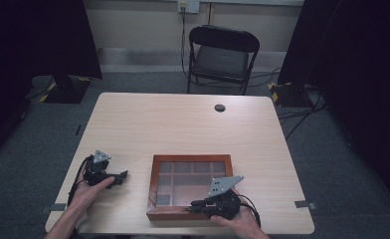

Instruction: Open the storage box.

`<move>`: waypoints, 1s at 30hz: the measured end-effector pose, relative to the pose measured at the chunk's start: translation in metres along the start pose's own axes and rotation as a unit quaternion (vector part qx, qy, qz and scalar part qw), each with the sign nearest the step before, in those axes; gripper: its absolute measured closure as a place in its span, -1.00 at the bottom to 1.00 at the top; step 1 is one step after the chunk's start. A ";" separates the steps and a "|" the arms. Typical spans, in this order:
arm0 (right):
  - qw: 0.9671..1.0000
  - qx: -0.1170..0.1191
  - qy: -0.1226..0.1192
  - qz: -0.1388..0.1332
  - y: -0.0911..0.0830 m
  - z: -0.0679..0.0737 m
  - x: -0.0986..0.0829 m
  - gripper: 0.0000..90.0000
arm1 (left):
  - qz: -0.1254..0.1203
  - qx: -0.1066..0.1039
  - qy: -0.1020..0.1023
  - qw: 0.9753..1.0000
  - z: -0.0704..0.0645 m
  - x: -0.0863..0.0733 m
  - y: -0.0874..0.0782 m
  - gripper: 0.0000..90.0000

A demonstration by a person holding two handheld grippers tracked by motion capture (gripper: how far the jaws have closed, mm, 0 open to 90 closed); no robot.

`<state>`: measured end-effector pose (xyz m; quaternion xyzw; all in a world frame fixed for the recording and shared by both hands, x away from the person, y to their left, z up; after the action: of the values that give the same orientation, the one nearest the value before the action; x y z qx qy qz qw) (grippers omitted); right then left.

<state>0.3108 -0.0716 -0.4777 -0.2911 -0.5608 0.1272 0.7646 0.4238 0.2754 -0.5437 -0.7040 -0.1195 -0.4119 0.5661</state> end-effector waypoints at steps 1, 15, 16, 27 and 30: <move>1.000 0.001 0.000 -0.001 -0.001 0.000 0.001 0.81 | 0.002 -0.004 0.002 1.000 -0.001 0.000 -0.001 -0.91; 1.000 0.016 -0.007 -0.002 -0.005 0.000 0.015 0.83 | -0.003 -0.029 0.010 1.000 -0.007 0.001 -0.008 -0.63; 1.000 0.015 -0.006 -0.001 -0.006 0.001 0.016 0.83 | -0.006 -0.032 0.009 0.999 -0.009 0.002 -0.008 -0.63; 1.000 0.018 -0.006 0.005 -0.012 0.000 0.026 0.83 | -0.043 -0.090 0.048 0.994 -0.040 0.010 -0.024 -0.62; 1.000 0.017 -0.004 0.007 -0.012 0.000 0.027 0.84 | -0.050 -0.114 0.040 0.991 -0.048 0.012 -0.027 -0.62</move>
<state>0.3184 -0.0672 -0.4500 -0.2812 -0.5594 0.1432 0.7664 0.3930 0.2371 -0.5156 -0.7399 -0.0836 -0.4784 0.4655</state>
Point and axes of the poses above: each handheld gripper's, and its own axes: y roughly forward along the jaws, x roughly out of its top, z roughly to its left, the point moved 6 cm from there along y, roughly forward along the jaws, and after that the axes turned 1 degree about -x, right-handed, at the moved point
